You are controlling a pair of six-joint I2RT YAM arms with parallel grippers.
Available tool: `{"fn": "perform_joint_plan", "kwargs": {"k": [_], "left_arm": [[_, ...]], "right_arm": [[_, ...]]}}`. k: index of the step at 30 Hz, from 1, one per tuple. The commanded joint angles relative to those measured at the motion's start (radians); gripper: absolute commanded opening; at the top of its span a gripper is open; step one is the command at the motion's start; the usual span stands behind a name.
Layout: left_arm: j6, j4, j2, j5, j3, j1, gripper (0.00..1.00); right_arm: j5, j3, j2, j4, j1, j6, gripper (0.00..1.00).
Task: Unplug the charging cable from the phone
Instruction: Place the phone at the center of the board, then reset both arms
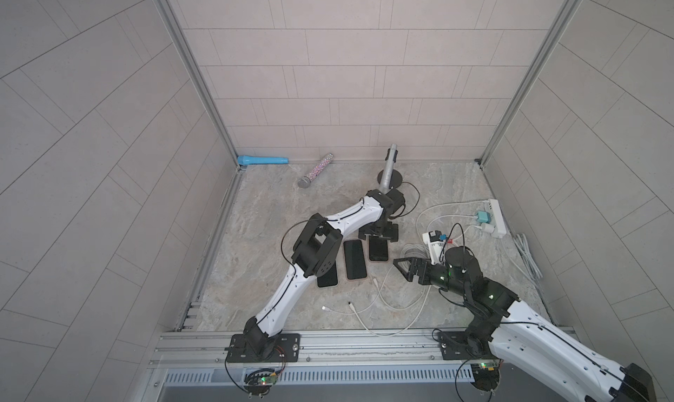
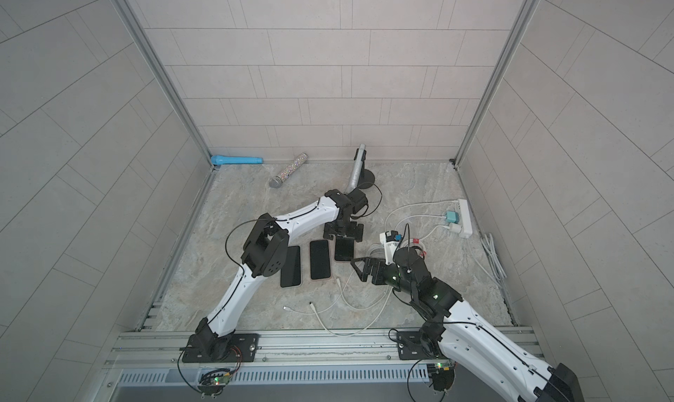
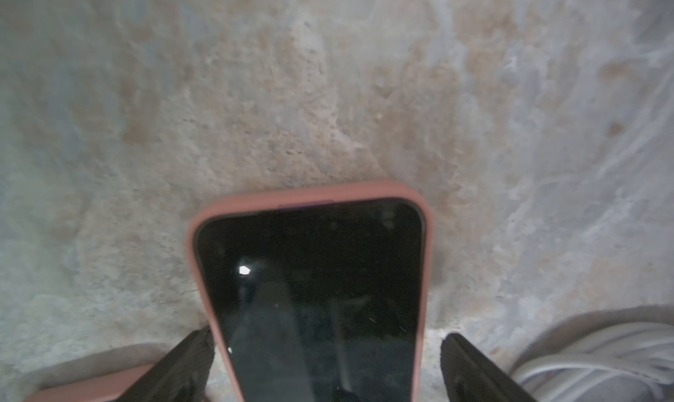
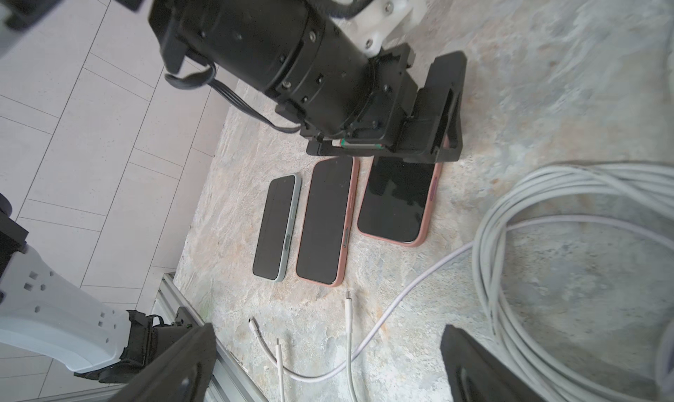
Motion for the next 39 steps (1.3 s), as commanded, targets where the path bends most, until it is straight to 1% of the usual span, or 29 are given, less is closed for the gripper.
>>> {"fn": "perform_joint_plan", "kwargs": {"k": [1,7,11,14,18,20,23,27,29,31,33,36,39], "left_arm": [[0.019,0.025,-0.072,0.011,-0.040,0.003,1.00],[0.041,0.082,-0.243,-0.020,-0.117,0.003,1.00],[0.081,0.131,-0.404,-0.060,-0.198,0.004,1.00],[0.101,0.187,-0.549,-0.098,-0.300,0.014,1.00],[0.132,0.299,-0.770,-0.140,-0.486,0.053,1.00],[0.146,0.368,-0.890,-0.166,-0.598,0.091,1.00],[0.169,0.488,-1.075,-0.240,-0.797,0.149,1.00],[0.225,0.570,-1.239,-0.341,-1.011,0.240,1.00],[0.241,0.603,-1.277,-0.369,-1.097,0.301,1.00],[0.253,0.634,-1.284,-0.366,-1.161,0.367,1.00],[0.280,0.713,-1.287,-0.353,-1.241,0.434,1.00],[0.322,0.869,-1.322,-0.374,-1.362,0.481,1.00],[0.429,1.106,-1.354,-0.431,-1.508,0.493,1.00]], "right_arm": [[0.066,0.066,-0.022,-0.138,-0.021,-0.079,1.00],[0.196,0.184,-0.023,-0.279,-0.064,-0.174,1.00],[0.316,0.217,-0.023,-0.307,-0.088,-0.251,1.00],[0.426,0.251,-0.018,-0.306,-0.107,-0.299,1.00],[0.627,0.230,-0.026,-0.262,-0.128,-0.356,1.00],[0.695,0.180,-0.037,-0.218,-0.154,-0.393,1.00],[0.721,0.135,-0.050,-0.151,-0.213,-0.454,1.00],[0.765,0.037,-0.074,-0.021,-0.286,-0.506,1.00],[0.768,-0.022,-0.084,0.073,-0.324,-0.512,1.00],[0.767,-0.084,-0.084,0.188,-0.353,-0.528,1.00],[0.772,-0.141,-0.063,0.317,-0.376,-0.556,1.00],[0.781,-0.181,0.003,0.459,-0.402,-0.574,1.00],[0.764,-0.203,0.102,0.591,-0.432,-0.596,1.00]]}}
